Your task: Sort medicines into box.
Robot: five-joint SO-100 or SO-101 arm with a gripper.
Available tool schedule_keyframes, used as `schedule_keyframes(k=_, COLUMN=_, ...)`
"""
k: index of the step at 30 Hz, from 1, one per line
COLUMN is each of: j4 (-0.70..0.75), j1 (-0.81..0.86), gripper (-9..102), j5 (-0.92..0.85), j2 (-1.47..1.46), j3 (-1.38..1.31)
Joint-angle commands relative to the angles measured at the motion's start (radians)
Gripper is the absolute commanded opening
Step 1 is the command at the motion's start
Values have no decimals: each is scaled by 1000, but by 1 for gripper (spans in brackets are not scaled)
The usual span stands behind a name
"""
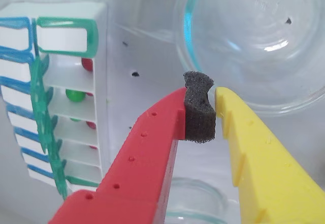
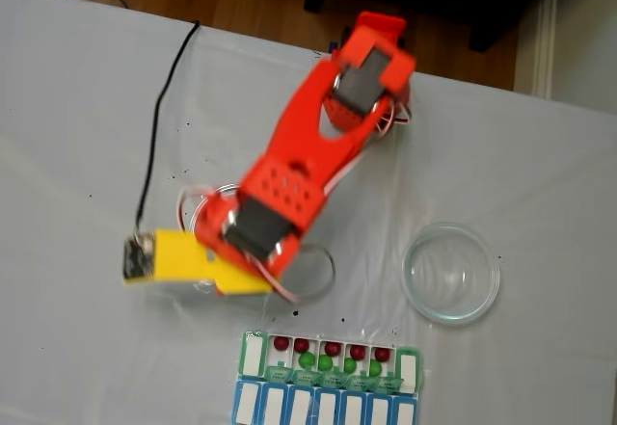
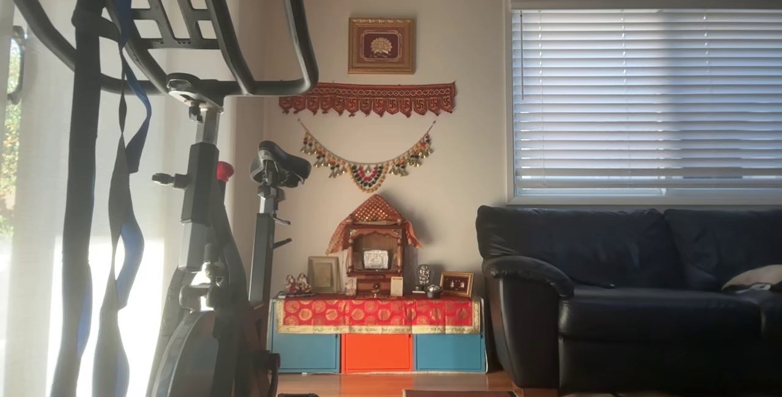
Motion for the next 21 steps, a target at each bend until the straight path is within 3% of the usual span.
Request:
schedule_keyframes(k=1, j4=-129, j1=64, gripper=1, j5=-61, j2=304, j3=219)
schedule_keyframes(k=10, j4=-518, j1=149, gripper=1, j5=-123, j2=500, j3=634)
schedule_keyframes(k=16, j4=-690, j1=160, gripper=1, j5=-173, j2=549, j3=808)
schedule_keyframes(k=21, j4=-753, j1=146, gripper=1, j5=-265, j2=571, j3=907)
